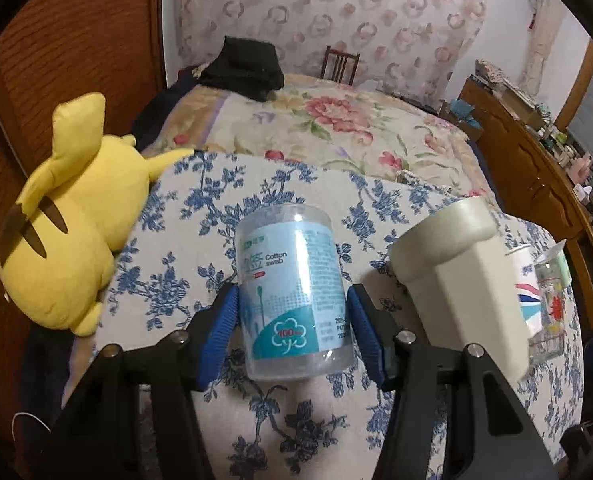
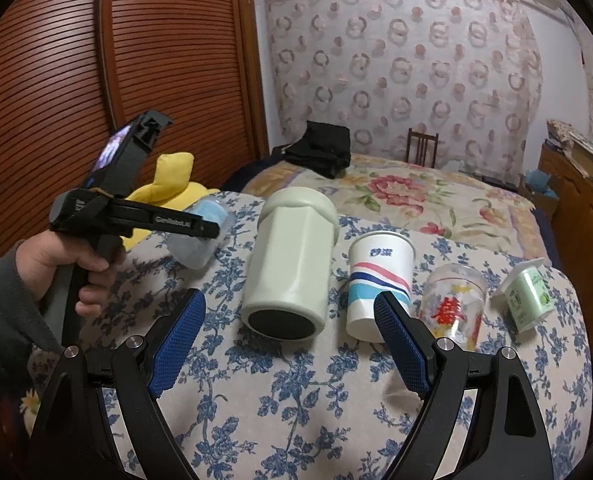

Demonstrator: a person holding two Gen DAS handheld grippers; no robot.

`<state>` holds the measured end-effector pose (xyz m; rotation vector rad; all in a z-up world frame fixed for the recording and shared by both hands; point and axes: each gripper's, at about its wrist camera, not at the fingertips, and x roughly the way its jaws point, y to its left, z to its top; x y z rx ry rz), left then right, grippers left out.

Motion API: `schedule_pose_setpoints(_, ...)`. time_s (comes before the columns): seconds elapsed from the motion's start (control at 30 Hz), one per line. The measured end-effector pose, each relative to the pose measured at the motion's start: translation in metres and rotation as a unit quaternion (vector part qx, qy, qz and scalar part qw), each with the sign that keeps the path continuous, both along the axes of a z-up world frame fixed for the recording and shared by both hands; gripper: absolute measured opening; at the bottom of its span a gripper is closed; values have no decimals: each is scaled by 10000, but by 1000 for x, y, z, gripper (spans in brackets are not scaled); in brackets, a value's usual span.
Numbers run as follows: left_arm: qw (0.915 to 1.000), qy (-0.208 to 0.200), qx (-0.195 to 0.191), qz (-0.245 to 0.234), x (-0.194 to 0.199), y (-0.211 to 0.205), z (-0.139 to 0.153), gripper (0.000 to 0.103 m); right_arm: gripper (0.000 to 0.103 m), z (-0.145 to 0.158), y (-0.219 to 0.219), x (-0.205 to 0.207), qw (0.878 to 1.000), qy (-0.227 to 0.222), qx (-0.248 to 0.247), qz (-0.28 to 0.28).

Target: Flip cup upright

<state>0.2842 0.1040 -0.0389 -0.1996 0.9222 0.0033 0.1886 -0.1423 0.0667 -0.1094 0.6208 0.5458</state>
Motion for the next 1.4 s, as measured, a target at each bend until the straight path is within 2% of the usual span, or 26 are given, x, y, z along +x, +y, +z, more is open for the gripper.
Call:
schedule_pose_setpoints(0.23, 9980, -553, -10, -297, -50, -13, 37, 55, 88, 6, -21, -23, 9995, -149, -33, -288)
schedule_pose_setpoints(0.53, 9907, -890, -150, -1021, -118, -60, 47, 56, 88, 1, -69, -56, 9962, -209, -84, -837)
schedule_pose_setpoints(0.8, 9824, -856, -201, -1647, -157, -118, 32, 56, 88, -10, -110, -82, 9910, -80, -150, -1330)
schedule_pose_setpoints(1.03, 9773, -688, -255, -1989, -167, -159, 17, 56, 88, -19, -133, -100, 9875, 31, -234, -1557)
schedule_pose_setpoints(1.4, 9758, -534, -62, -2118, -161, -184, -3, 57, 88, -26, -147, -103, 9859, 145, -261, -1645)
